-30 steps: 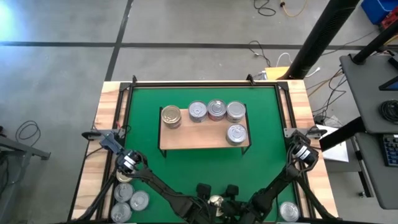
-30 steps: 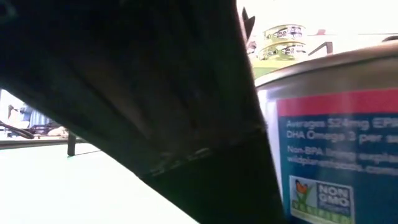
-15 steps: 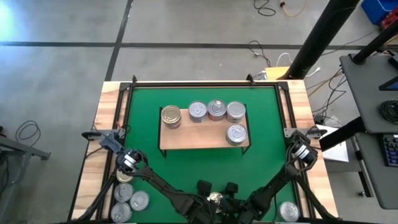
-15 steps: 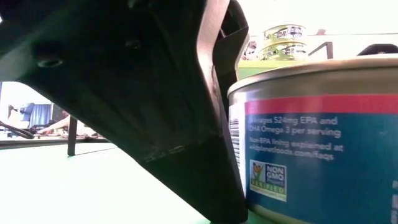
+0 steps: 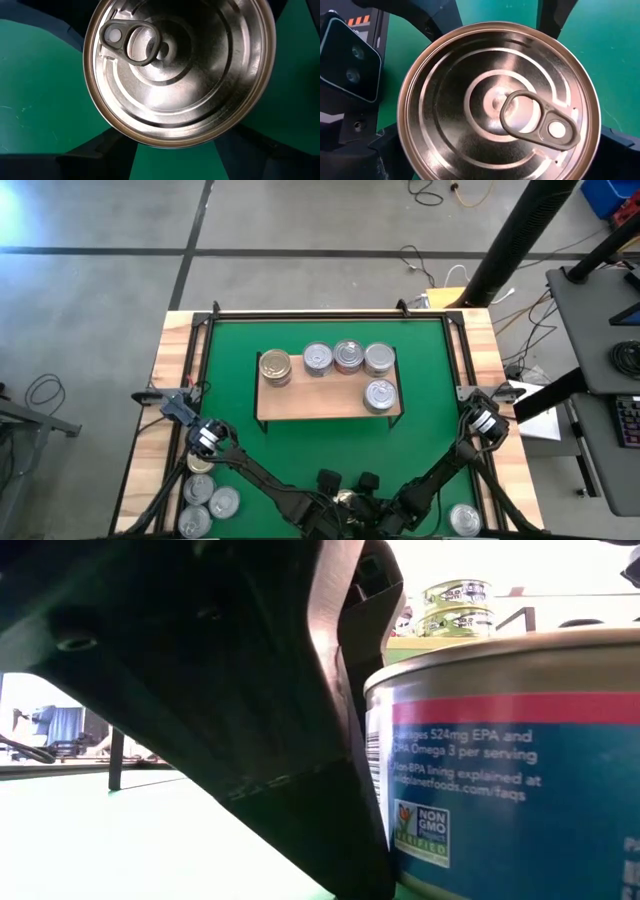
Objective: Stack canned seafood by type on shelf
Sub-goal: Put the right blue and pink tuna can on the shelf
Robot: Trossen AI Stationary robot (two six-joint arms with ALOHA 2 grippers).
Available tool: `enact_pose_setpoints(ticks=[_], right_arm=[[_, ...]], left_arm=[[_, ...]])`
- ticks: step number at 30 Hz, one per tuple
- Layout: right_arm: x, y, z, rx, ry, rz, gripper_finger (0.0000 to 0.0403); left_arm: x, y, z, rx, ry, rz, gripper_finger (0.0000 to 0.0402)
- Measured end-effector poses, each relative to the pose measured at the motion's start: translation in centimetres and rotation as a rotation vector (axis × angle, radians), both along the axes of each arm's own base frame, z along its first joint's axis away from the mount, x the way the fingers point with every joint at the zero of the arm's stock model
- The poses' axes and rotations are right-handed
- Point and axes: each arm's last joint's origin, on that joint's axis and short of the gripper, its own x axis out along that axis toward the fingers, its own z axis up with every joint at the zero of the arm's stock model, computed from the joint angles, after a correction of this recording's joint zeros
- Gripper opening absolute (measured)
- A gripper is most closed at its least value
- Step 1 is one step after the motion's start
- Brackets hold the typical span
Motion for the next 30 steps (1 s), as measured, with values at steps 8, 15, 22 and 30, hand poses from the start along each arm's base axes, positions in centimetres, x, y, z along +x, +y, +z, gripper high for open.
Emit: enact_pose_setpoints(ticks=[8, 15, 22, 30], right_arm=[[0.0, 0.0, 0.0, 0.032, -0.002, -0.022, 0.0377], [0.1, 0.0, 0.0, 0.042, -0.002, -0.028, 0.0363], [0.1, 0.1, 0.1, 0.083, 0.004, -0.042, 0.0363], [0.2, -0.1, 0.2, 0.129, 0.006, -0.077, 0.0363]], left_arm=[[0.1, 0.2, -0.1, 0.015, -0.005, -0.018, 0.0232], [0.1, 0.2, -0.1, 0.019, -0.006, -0.016, 0.0232], [0.0, 0.4, 0.0, 0.025, -0.004, 0.026, 0.0232], [-1.0, 0.9, 0.8, 0.117, 0.018, 0.078, 0.0232]])
